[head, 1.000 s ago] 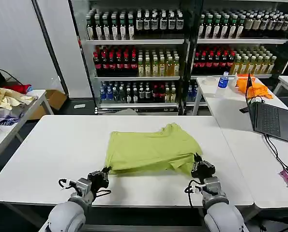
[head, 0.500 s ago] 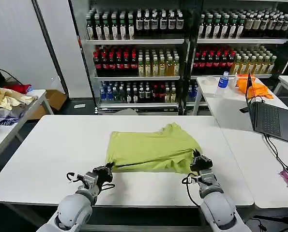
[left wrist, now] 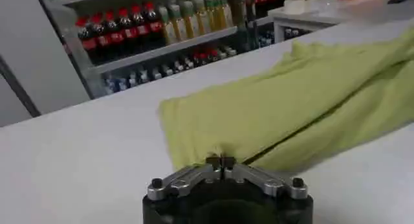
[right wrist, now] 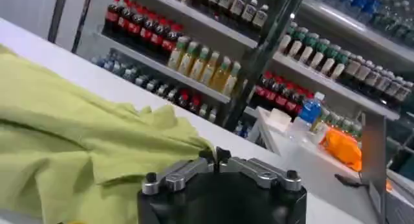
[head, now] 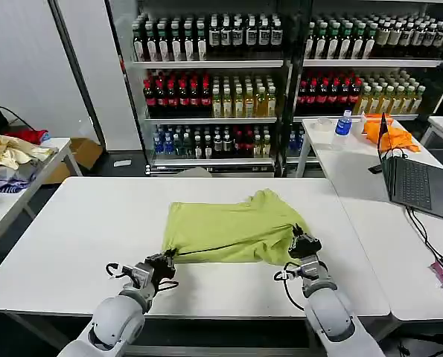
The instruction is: Fold and organize the clothes.
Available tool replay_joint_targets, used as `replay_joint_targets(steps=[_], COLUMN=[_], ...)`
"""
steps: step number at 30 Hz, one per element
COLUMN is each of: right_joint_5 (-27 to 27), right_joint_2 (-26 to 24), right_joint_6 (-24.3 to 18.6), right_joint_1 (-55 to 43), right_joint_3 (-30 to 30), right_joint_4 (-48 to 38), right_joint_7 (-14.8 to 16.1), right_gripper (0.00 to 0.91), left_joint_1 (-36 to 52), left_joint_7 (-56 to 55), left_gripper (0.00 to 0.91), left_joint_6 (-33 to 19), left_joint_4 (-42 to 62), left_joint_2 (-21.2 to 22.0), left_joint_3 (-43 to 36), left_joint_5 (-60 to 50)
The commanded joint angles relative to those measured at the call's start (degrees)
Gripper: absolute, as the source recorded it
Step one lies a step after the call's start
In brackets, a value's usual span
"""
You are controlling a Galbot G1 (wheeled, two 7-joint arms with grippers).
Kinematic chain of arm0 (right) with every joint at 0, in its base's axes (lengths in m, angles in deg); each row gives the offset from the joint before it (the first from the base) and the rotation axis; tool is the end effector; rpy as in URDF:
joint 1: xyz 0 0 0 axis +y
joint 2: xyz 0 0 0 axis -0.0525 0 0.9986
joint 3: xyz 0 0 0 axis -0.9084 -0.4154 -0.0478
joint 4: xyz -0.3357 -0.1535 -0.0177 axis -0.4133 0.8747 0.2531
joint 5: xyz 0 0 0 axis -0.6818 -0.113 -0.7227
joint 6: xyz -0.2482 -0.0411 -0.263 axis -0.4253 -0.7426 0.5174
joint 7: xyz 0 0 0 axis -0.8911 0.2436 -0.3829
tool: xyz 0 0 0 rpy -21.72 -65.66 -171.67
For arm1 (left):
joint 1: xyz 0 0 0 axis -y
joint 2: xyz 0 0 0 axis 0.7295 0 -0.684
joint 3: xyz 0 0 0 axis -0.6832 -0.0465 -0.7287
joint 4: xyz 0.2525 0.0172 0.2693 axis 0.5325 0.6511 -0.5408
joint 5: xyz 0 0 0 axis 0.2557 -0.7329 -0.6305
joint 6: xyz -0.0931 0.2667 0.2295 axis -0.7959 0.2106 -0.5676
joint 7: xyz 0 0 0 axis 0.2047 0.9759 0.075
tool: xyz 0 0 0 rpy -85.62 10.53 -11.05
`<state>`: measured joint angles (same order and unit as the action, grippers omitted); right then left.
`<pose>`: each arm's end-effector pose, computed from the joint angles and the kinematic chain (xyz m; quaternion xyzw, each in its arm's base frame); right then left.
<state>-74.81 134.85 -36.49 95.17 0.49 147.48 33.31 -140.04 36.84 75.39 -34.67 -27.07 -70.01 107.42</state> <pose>0.3312 -0.0147 -0.3213 0.0221 -0.9660 0.2363 0.1028 0.3103 0.0260 -0.3124 -0.1306 -0.9575 -0.1341 0.2195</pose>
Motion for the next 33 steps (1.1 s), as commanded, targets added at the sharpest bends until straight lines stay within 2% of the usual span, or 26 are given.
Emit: replay_joint_targets(steps=[1, 12, 17, 23, 27, 33], right_joint_5=[-1.84, -1.15, 0.16, 4.98, 5.72, 10.36], right_joint_2=[0.65, 2.37, 2.85, 3.43, 3.61, 3.46], right_joint_6=[-0.19, -0.07, 1.90, 3.85, 3.69, 6.22], right_joint_1=[-0.38, 8.63, 13.70, 15.01, 12.95, 13.04], right_joint_3=[-0.09, 3.49, 5.70, 7.76, 8.30, 8.59], right_joint_4=[-1.10, 8.15, 12.42, 11.72, 8.67, 8.35], right_joint_7=[-0.19, -3.13, -3.44, -4.96, -6.19, -6.28], right_gripper=[0.907, 0.907, 0.907, 0.907, 0.907, 0.907], left_joint_1=[0.57, -2.92, -5.15, -3.84, -2.09, -0.34], left_joint_7=[-0.06, -0.97, -0.83, -0.74, -0.88, -0.95], left_gripper=[0.907, 0.907, 0.907, 0.907, 0.907, 0.907], left_joint_6=[-1.71, -3.09, -3.10, -2.83, -2.66, -2.55], left_joint_4=[0.08, -3.20, -3.18, -0.64, 1.15, 3.14], left_joint_2=[0.19, 0.29, -0.02, 0.50, 0.91, 1.50], left_joint_3=[-0.07, 2.87, 3.34, 2.51, 1.38, 0.22], left_joint_5=[0.10, 0.96, 1.23, 2.18, 2.15, 2.50])
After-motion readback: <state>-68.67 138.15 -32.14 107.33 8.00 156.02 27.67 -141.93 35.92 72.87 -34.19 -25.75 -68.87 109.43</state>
